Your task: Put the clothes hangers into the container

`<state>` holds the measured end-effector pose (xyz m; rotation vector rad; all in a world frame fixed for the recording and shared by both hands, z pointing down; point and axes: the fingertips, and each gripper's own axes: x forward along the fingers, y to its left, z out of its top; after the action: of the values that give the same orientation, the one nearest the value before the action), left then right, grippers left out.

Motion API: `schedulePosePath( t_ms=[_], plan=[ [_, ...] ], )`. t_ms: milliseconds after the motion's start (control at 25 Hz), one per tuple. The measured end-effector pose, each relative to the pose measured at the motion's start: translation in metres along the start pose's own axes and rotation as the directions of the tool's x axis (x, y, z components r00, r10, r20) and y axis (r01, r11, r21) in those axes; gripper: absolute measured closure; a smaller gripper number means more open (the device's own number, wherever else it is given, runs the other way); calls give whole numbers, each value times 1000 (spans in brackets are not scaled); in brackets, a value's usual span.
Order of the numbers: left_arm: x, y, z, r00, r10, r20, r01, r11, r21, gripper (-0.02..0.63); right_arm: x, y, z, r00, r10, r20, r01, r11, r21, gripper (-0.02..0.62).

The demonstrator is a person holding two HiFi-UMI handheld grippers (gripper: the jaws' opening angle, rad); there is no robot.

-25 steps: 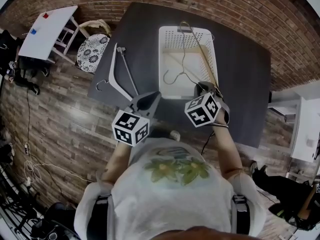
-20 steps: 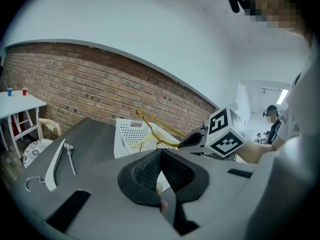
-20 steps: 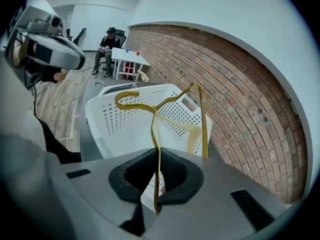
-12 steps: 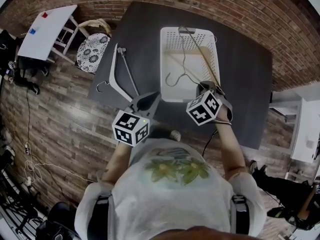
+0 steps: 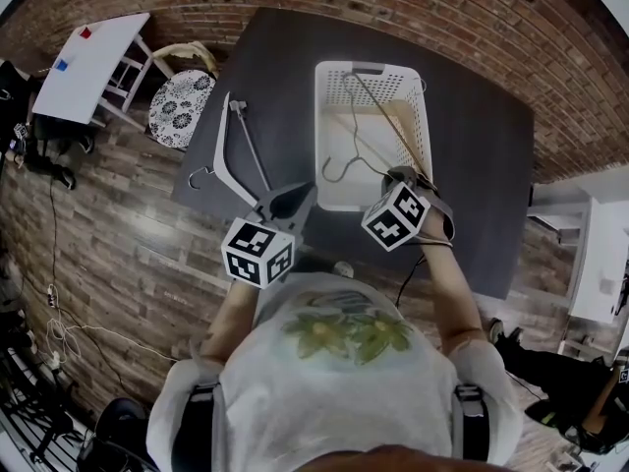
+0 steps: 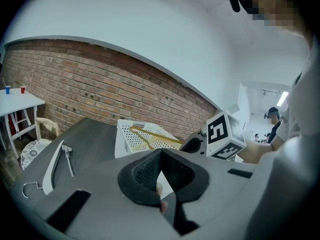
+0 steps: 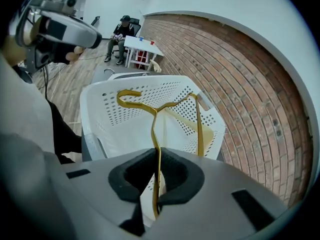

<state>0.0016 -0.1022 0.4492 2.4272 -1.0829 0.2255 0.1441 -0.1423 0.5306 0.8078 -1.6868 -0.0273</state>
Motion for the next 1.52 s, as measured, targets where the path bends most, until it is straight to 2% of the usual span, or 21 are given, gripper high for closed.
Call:
schedulePosePath(
  t_ms=[560,840,1120,1240,1520],
  plan=[
    [5,12,7,1000,5,12,-5,1000,-18,577,22,5,-1,997,61,-47,-62,998,-16,554],
    [4,15,7,1000,17,9,-17,1000,-22,577,28,8,-2,996,62,-70,-66,996,-58,554],
    [3,15,6,1000,23,8,-23,999,-23,577,35,9,-6,995,70,-71,-74,996,-52,551],
    [1,15,6,1000,25,8,-25,999,-23,577,37,9,-6,996,51,-72,-56,996,-68,551],
    [-3,13,4,999,32,10,-32,999,-22,577,39,5,-7,997,14,-76,-20,996,-82,488]
  ],
)
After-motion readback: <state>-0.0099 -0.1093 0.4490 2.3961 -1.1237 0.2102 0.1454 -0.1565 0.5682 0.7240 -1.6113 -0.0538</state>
